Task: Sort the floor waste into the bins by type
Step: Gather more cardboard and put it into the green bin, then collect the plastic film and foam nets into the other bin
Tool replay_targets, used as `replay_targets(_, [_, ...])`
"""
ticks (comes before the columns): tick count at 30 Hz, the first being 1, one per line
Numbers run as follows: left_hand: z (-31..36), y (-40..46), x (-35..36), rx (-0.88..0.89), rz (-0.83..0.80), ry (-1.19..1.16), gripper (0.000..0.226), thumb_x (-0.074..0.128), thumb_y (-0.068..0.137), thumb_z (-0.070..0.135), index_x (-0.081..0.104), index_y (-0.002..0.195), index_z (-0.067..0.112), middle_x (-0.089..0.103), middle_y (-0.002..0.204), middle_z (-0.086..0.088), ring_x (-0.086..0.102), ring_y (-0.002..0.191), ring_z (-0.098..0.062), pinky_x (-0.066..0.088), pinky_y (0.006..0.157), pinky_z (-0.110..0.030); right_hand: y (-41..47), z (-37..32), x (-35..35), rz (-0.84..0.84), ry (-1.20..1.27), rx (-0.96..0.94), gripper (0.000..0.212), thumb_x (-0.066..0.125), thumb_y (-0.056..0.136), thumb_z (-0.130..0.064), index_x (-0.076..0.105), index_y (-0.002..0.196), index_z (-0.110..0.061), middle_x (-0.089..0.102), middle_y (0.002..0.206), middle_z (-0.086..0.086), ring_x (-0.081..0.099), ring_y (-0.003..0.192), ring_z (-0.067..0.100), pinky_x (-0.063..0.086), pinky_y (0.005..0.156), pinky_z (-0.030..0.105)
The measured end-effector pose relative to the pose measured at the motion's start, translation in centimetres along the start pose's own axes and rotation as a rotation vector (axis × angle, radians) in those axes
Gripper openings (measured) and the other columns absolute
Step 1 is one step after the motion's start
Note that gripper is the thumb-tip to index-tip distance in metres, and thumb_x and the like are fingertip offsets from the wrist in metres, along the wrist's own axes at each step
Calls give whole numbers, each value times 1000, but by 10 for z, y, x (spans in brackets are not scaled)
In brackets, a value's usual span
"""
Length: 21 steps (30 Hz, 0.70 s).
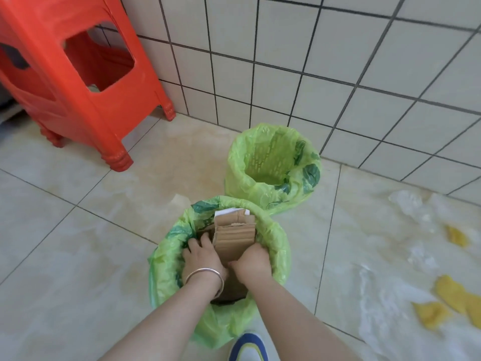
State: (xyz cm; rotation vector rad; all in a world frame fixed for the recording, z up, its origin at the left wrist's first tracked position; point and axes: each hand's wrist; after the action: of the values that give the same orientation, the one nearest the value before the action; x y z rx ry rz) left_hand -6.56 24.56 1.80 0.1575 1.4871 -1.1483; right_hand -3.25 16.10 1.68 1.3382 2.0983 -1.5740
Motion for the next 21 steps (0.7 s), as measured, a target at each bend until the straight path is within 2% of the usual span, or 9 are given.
replay_targets(3, [6, -28, -20, 103, 182, -118, 93, 69, 74, 33, 16, 147, 14, 30, 138, -15, 32, 128, -34, 32, 106, -40, -26, -2, -18, 75, 231, -40, 57, 64, 80, -17, 40, 130, -3, 46, 134, 15, 48, 125, 30, 42, 101, 33])
replay_targets(7, [24, -72, -31, 409, 576, -144, 75, 72, 63, 8, 45, 133, 5, 45, 120, -25, 43, 110, -43, 36, 98, -49, -74, 17, -48, 198, 435, -217, 42, 53, 83, -12, 52, 125, -9, 54, 128, 10, 52, 117, 27, 42, 96, 33])
replay_targets(10, [58, -103, -25, 636, 691, -63, 60, 64, 64, 6, 54, 123, 7, 46, 116, -23, 46, 105, -41, 41, 93, -49, -99, 55, -73, 259, 582, -219, 31, 49, 88, -13, 62, 116, -11, 62, 120, 6, 55, 114, 22, 43, 95, 29])
replay_targets(12, [87, -124, -15, 811, 606, 23, 53, 61, 67, 7, 56, 120, 8, 47, 116, -20, 52, 102, -39, 47, 87, -46, -107, 92, -88, 300, 669, -166, 28, 48, 89, -13, 65, 111, -12, 67, 115, 5, 59, 110, 22, 45, 92, 28])
replay_targets(15, [131, -150, 12, 968, 272, 231, 51, 63, 78, 13, 51, 127, 17, 42, 125, -7, 61, 99, -26, 53, 75, -37, -112, 159, -103, 334, 716, -56, 27, 46, 88, -14, 65, 107, -14, 68, 111, 4, 61, 105, 23, 49, 89, 32])
replay_targets(17, [158, -162, 35, 1002, 127, 352, 53, 60, 82, 23, 44, 132, 25, 36, 130, 1, 60, 103, -20, 54, 77, -37, -110, 206, -105, 345, 685, 24, 27, 46, 87, -14, 65, 107, -15, 68, 111, 3, 61, 104, 23, 49, 86, 30])
replay_targets(21, [205, -176, 92, 1063, -93, 625, 58, 58, 84, 31, 34, 137, 31, 27, 139, 3, 55, 110, -20, 49, 87, -32, -95, 292, -99, 371, 566, 164, 31, 45, 87, -13, 61, 114, -17, 62, 118, 1, 59, 108, 21, 44, 82, 27])
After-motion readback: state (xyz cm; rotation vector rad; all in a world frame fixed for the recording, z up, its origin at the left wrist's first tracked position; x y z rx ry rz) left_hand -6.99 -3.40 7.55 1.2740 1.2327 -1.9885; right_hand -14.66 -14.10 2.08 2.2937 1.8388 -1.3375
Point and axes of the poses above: each hand's wrist, its own y-axis towards the middle knuckle, its own x-axis out of the palm, z = x × y
